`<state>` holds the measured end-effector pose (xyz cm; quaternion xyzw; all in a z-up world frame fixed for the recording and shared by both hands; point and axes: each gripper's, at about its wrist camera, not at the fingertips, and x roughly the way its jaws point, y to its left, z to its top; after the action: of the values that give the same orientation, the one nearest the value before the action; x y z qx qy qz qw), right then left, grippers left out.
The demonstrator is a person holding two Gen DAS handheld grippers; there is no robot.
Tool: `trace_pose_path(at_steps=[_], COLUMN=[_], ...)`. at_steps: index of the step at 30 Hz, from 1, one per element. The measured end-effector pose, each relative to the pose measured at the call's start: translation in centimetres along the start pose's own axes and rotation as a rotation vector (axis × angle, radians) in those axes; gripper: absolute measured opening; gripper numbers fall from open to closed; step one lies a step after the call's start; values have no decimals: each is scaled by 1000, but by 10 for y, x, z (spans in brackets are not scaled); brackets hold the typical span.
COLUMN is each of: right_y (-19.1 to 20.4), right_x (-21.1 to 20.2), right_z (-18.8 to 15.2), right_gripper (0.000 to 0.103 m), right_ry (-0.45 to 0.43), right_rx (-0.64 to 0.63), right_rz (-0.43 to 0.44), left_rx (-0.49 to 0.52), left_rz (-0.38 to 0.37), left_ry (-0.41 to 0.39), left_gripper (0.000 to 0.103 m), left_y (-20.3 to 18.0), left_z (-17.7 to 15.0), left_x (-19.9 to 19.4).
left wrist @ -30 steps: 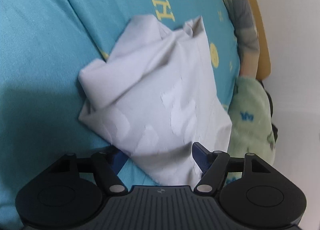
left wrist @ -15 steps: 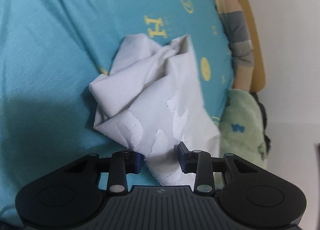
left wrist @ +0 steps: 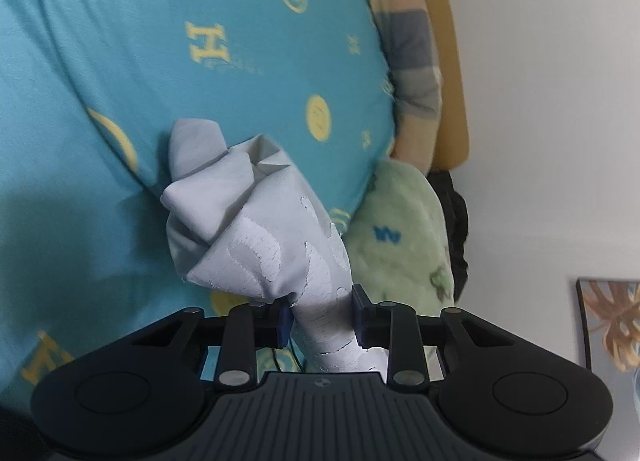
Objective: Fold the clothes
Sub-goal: 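Carry the bundled shirt with both grippers toward the pink rug by the wall, then lower the shirt onto the pink rug and open both grippers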
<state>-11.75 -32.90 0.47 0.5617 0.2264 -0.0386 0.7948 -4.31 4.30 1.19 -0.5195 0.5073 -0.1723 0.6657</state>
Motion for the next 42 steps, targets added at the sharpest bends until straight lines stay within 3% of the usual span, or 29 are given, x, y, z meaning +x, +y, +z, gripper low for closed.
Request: trace_pose_path(at_steps=[5,8,14,18,20,24,29,32,36,38,41,42], right_y=[-1,3,13,20,24,-23,-82,-118,-123,-122,-112,-107], right_x=[-71,-120,-218,-283,-316,-316,-314,-313,-308,-310,-322,-327], right_z=[62,104,182,233,259,227,186,160,158,159,150,146], right_gripper=[16,16,16,16,16,16,16,16,18,22,43,58], right_ry=[-114,-223,-462,-621,-700,-683,-656,-640,-599,-560,-531,-531], right_rx=[69,39,-72,-147,-184,-149,-101,-73,-88,-72,-84,-97], right_rz=[-1,-25,-94,-140,-163,-222,-296,-341,-436,-467,-526,-536], left_rx=[138,218,357,465,516,612,689,777,878,943,1025,1059], left_rz=[1,-45,-254,-368,-376,-309,-223,-221,-194,-173,-143,-141], left_ry=[119,188,337,432,471,541,612,608,595,570,544,532], left_gripper=[30,30,30,30,30,29,27,28,38,44,66,76], left_y=[-91,-159,-290,-335,-329,-276,-193,-175,-171,-181,-204,-210], left_z=[-57,-98,-212,-287,-317,-357,-356,-353,-360,-363,-365,-368], left_x=[41,81,160,211,235,263,250,241,229,218,217,210])
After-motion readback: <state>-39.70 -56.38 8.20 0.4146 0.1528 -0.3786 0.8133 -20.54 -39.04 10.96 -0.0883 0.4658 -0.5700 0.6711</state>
